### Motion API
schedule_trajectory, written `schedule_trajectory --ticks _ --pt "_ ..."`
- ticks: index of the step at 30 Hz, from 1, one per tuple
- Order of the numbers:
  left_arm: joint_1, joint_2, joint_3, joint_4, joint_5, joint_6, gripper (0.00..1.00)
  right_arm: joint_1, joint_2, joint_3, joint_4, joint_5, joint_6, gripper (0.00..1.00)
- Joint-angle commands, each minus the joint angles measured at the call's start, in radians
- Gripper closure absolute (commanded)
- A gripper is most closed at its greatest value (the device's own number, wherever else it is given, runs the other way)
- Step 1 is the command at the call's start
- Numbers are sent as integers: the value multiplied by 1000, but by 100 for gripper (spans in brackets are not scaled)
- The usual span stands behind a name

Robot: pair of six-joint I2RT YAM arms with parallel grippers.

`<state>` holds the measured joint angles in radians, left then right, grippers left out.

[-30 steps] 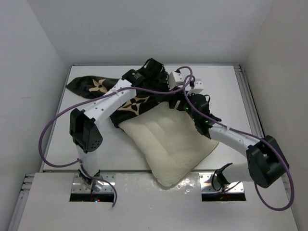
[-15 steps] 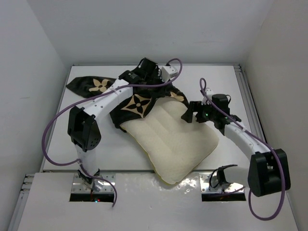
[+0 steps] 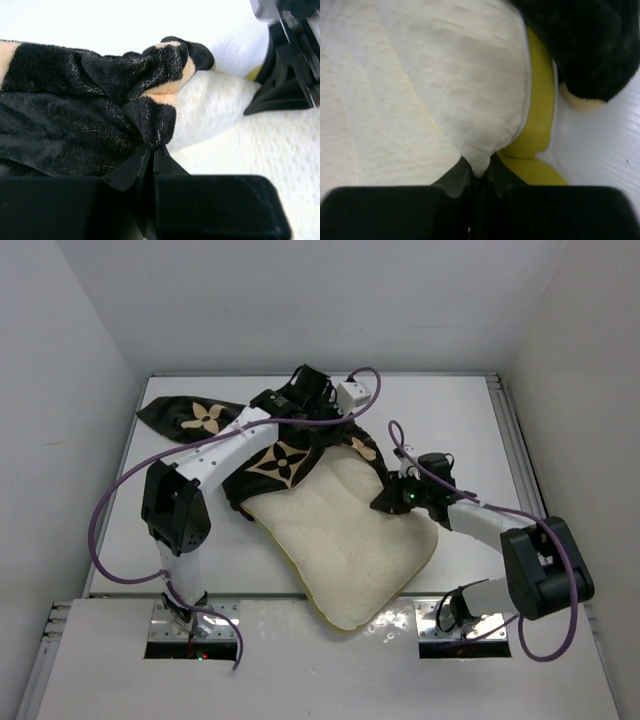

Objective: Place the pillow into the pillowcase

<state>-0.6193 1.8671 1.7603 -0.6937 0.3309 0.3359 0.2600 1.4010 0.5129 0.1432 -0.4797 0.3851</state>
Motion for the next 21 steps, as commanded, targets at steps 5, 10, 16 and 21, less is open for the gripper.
schedule_trajectory --ticks 5,10,16,21 --pt "-20 -59 8 20 46 28 100 186 -268 -16 247 223 179 100" --pt "-49 -85 25 -12 169 109 100 300 -393 -1 439 446 155 100" --pt "-74 -112 73 -151 370 245 100 349 -367 62 496 561 109 100" --pt "-105 -108 165 -259 477 305 100 374 -274 59 608 667 130 100"
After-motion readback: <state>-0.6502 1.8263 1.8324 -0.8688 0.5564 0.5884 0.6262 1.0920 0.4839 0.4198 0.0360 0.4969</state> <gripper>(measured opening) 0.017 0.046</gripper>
